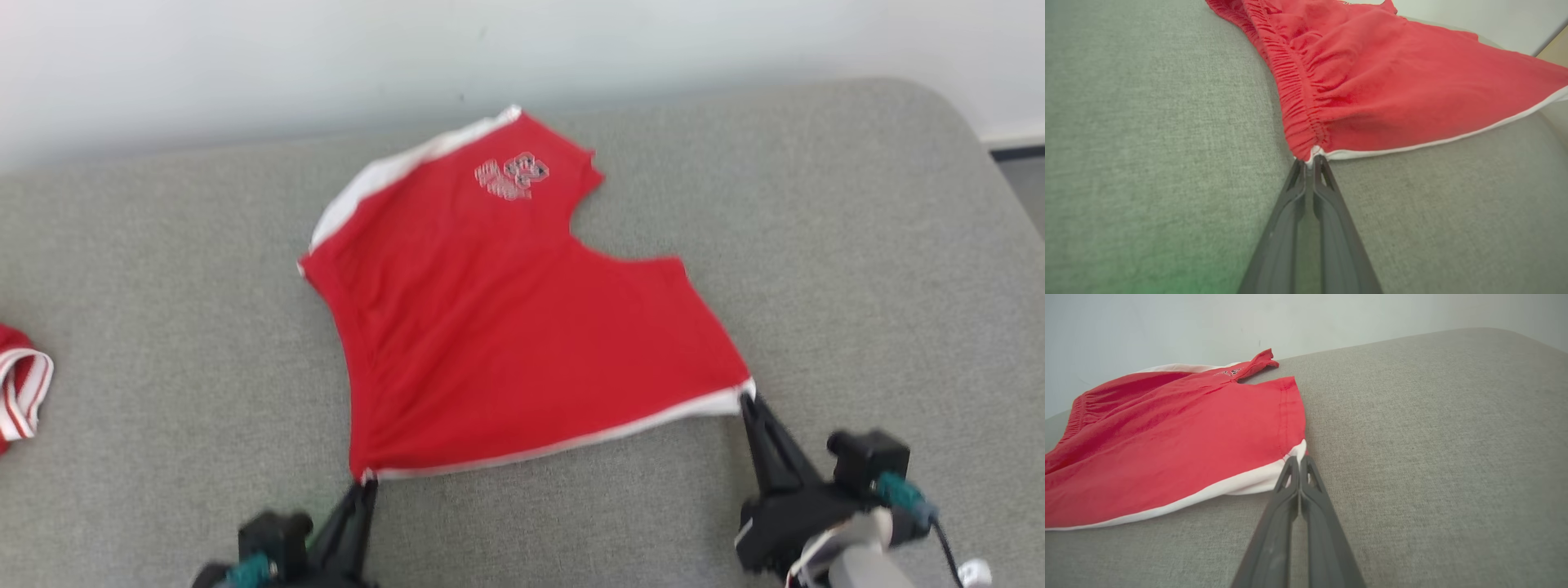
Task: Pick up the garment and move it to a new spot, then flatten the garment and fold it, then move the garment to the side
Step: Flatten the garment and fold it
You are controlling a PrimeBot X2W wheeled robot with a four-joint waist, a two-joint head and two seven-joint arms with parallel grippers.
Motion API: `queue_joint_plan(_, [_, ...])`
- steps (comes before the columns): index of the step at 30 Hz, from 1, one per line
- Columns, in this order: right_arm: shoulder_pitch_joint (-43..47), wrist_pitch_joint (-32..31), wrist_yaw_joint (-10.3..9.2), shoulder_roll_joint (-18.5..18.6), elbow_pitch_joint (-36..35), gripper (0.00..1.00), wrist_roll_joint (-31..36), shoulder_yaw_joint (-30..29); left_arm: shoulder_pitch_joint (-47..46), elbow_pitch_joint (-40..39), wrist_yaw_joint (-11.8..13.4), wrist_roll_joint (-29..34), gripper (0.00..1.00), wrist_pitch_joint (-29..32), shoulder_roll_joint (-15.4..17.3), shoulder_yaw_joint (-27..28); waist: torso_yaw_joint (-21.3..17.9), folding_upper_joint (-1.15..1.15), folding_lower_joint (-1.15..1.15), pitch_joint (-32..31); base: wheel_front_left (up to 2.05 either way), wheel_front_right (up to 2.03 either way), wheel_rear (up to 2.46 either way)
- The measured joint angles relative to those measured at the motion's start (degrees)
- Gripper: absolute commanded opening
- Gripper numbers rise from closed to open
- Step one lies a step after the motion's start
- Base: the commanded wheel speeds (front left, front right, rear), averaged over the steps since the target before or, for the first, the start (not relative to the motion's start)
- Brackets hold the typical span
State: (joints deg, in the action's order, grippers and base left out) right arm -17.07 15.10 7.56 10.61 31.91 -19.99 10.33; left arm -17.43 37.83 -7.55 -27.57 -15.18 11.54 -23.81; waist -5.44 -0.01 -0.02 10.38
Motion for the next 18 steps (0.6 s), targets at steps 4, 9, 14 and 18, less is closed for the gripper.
queue_joint_plan(4, [4.4, 0.0, 0.00, -1.0, 0.2, 0.00, 0.3, -0.8, 4.5, 0.0, 0.0, -0.1, 0.00, -0.1, -0.3, -0.5, -0.1, 0.00, 0.00, -3.1, 0.00, 0.00, 0.00])
queue_joint_plan(9, [9.1, 0.0, 0.00, -1.7, 1.0, 0.00, 0.9, -1.7, 9.3, 0.0, 0.0, -0.5, 0.00, -0.1, -0.7, -0.3, -0.2, 0.00, 0.00, -6.9, 0.00, 0.00, 0.00])
queue_joint_plan(14, [12.0, 0.0, 0.00, -2.6, 1.5, 0.00, 1.5, -2.4, 12.3, -0.3, 0.0, -0.9, 0.00, 0.0, -0.8, 1.1, -0.3, 0.00, 0.01, -9.9, 0.00, 0.00, 0.00])
queue_joint_plan(18, [14.4, 0.0, 0.00, -2.8, 2.1, 0.00, 2.4, -2.2, 15.1, -1.3, 0.0, -1.6, 0.00, 0.1, -1.5, 3.6, -0.3, 0.00, 0.01, -11.6, 0.00, 0.00, 0.00])
